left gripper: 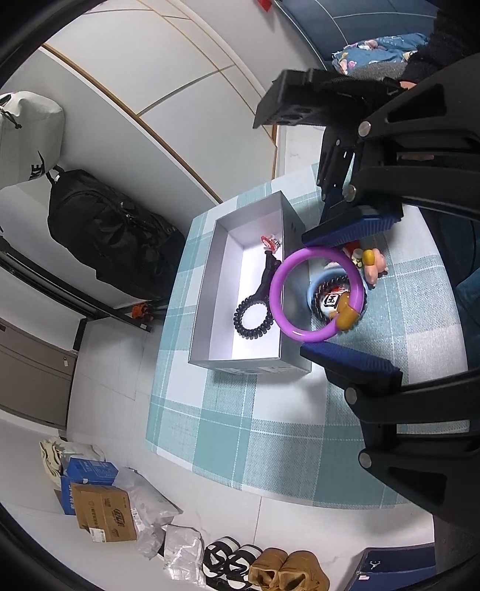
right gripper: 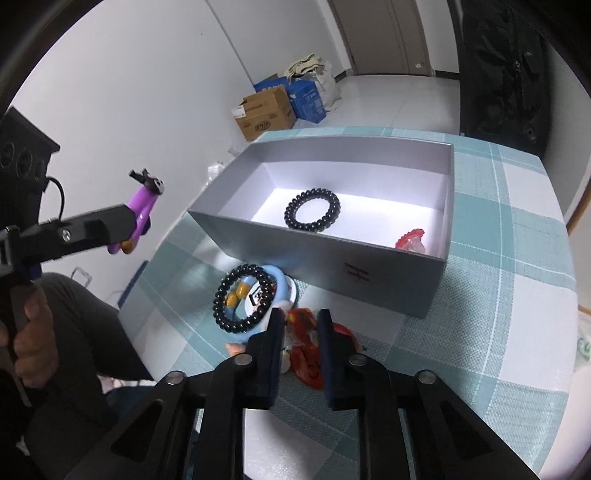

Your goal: Organize jewelry

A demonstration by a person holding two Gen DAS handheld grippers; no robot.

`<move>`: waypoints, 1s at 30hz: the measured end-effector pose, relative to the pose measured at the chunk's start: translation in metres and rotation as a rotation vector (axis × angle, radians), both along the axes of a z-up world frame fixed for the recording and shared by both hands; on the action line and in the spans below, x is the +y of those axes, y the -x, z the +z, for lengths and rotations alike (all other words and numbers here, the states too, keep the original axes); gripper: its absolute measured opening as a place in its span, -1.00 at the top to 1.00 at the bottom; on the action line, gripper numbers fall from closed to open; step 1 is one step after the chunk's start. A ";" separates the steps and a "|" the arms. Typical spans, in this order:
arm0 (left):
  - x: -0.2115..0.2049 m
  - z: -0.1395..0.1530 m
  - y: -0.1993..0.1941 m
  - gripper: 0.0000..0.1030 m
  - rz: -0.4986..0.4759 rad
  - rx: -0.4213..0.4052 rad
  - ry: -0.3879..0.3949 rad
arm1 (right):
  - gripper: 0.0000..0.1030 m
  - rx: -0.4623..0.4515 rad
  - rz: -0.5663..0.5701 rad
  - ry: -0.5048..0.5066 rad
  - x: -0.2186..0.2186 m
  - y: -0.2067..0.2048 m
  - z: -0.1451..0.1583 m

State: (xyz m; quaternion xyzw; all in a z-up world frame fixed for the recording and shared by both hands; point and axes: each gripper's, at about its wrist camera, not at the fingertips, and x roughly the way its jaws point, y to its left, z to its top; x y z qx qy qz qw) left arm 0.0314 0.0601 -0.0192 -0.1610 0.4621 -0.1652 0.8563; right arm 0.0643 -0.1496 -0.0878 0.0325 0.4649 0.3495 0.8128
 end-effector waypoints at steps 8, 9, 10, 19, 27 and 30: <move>-0.005 0.003 -0.003 0.09 0.008 -0.014 -0.016 | 0.76 -0.004 -0.014 -0.034 -0.003 0.001 0.008; -0.006 0.004 -0.003 0.09 0.008 -0.017 -0.020 | 0.76 -0.006 -0.014 -0.041 -0.004 0.001 0.009; -0.008 0.005 -0.004 0.09 0.008 -0.021 -0.024 | 0.76 -0.013 -0.015 -0.051 -0.006 0.002 0.012; -0.018 0.009 -0.016 0.09 0.007 -0.036 -0.038 | 0.77 -0.084 -0.039 -0.166 -0.023 0.003 0.040; -0.025 0.008 -0.032 0.09 0.014 -0.036 -0.051 | 0.77 -0.109 -0.066 -0.258 -0.030 -0.010 0.056; -0.027 0.005 -0.040 0.09 0.015 -0.027 -0.055 | 0.76 -0.106 -0.077 -0.282 -0.032 -0.018 0.059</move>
